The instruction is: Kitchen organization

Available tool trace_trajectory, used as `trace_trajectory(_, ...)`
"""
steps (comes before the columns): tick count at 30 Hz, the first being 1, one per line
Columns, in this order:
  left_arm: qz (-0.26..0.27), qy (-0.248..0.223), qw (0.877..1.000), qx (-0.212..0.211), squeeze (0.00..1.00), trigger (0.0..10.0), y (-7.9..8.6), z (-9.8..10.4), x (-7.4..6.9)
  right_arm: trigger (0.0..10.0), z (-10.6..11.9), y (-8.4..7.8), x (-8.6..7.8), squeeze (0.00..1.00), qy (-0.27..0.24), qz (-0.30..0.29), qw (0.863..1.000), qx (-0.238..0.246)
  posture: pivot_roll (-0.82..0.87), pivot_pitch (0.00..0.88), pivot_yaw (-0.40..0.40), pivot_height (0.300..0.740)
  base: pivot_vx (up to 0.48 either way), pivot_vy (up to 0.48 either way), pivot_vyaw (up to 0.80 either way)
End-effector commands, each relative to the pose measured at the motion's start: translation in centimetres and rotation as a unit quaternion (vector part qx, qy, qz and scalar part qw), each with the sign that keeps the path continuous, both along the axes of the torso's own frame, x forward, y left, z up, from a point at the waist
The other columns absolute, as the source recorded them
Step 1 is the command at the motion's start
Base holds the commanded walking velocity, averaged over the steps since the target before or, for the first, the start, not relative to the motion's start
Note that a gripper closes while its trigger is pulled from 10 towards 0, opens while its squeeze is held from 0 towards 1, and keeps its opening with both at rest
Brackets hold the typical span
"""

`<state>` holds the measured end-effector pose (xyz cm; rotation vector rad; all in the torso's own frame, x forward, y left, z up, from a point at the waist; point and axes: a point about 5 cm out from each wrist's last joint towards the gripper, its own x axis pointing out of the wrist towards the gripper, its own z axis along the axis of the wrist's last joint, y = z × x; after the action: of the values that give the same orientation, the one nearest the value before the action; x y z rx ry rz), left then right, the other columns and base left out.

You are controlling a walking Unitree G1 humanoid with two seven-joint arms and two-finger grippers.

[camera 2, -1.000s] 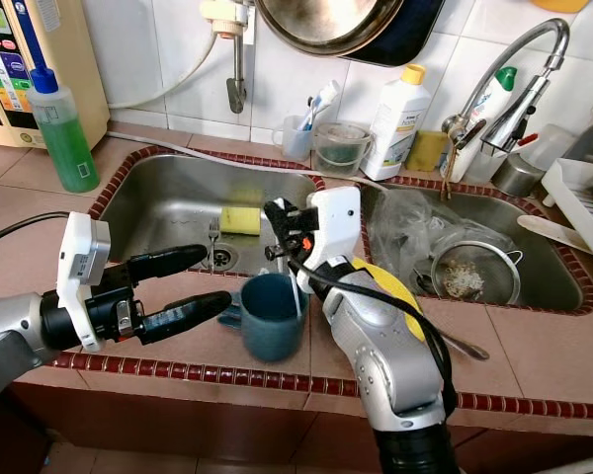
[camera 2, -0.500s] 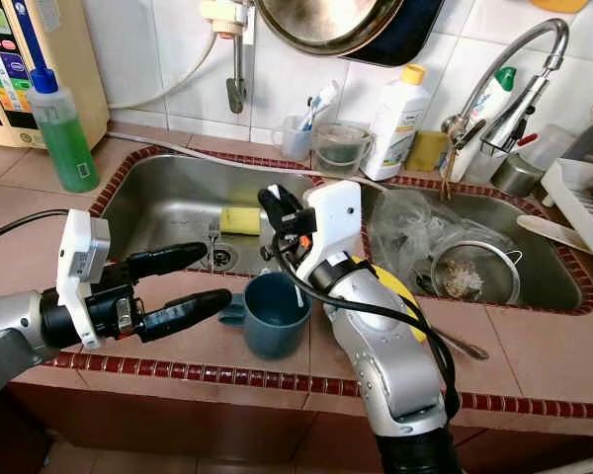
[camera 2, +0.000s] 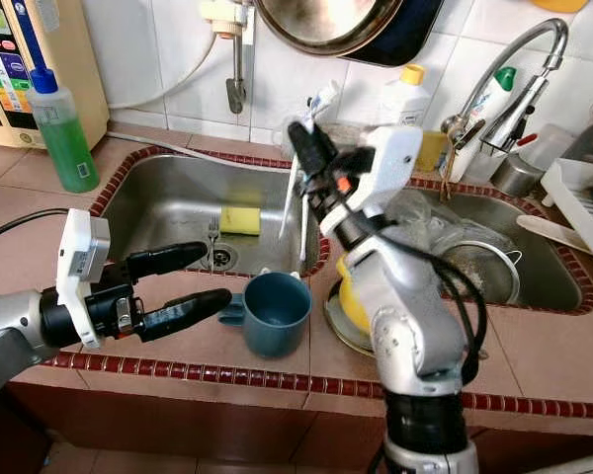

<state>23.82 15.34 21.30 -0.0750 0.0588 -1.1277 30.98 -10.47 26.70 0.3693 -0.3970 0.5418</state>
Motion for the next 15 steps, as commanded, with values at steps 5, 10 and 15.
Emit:
trace_trajectory(5,-0.005,-0.005,1.000,-0.008,0.00,10.0,-0.6,0.3,0.3,10.0,0.4,-1.9,1.8,0.00,0.015,-0.032,0.999,0.023,-0.07,0.028,-0.127,0.740,0.000,0.000,0.00)
trace_trajectory(10,-0.005,-0.003,1.000,-0.016,0.00,10.0,-1.0,0.4,0.5,10.0,0.1,-3.2,3.2,0.00,0.026,-0.046,0.999,0.014,-0.07,0.045,-0.128,0.740,0.000,0.000,0.00)
trace_trajectory(15,-0.001,-0.006,1.000,-0.025,0.00,10.0,-1.6,0.8,0.6,10.0,-0.2,-4.6,4.2,0.00,0.026,-0.044,0.999,-0.006,-0.07,0.080,-0.135,0.740,0.000,0.000,0.00)
